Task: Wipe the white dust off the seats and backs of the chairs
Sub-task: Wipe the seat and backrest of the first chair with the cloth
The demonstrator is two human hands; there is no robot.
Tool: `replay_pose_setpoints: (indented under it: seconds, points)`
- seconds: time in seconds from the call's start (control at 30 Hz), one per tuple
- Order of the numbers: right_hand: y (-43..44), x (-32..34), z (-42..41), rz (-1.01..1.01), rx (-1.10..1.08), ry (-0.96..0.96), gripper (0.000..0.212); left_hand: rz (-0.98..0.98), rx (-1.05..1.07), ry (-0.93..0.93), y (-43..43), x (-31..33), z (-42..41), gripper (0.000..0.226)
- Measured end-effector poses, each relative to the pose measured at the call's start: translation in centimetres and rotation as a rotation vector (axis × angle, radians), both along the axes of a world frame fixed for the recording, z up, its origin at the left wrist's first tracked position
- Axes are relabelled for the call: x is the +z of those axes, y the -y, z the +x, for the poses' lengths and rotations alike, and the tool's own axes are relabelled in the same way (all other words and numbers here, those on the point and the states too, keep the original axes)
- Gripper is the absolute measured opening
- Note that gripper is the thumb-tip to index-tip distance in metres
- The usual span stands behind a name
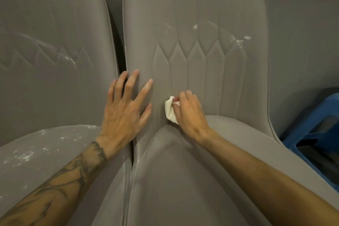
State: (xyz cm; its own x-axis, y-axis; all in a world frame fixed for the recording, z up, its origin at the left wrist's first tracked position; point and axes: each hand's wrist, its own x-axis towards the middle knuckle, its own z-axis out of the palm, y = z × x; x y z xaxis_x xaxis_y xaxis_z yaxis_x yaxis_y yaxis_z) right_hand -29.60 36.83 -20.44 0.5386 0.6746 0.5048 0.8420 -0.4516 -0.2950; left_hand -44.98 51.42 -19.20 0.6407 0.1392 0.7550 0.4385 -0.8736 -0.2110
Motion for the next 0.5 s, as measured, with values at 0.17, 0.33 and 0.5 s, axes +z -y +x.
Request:
replay_pose_setpoints:
  seconds: [0.17, 0.33, 0.5]
  points:
    - [2.0, 5.6, 6.9, 0.177, -0.121, 0.274, 0.017, -0.042, -0.013, 0.120, -1.0, 3.1, 2.7, 0.068]
    - [4.2, 13.8, 14.9, 0.278, -0.290, 0.551, 0.023, -0.057, -0.021, 0.205, -1.4, 5.6, 4.8, 0.065]
    - [6.3, 13.5, 18.2, 0.260, -0.340, 0.716, 0.022, -0.094, 0.010, 0.260, -1.4, 6.3, 6.4, 0.061]
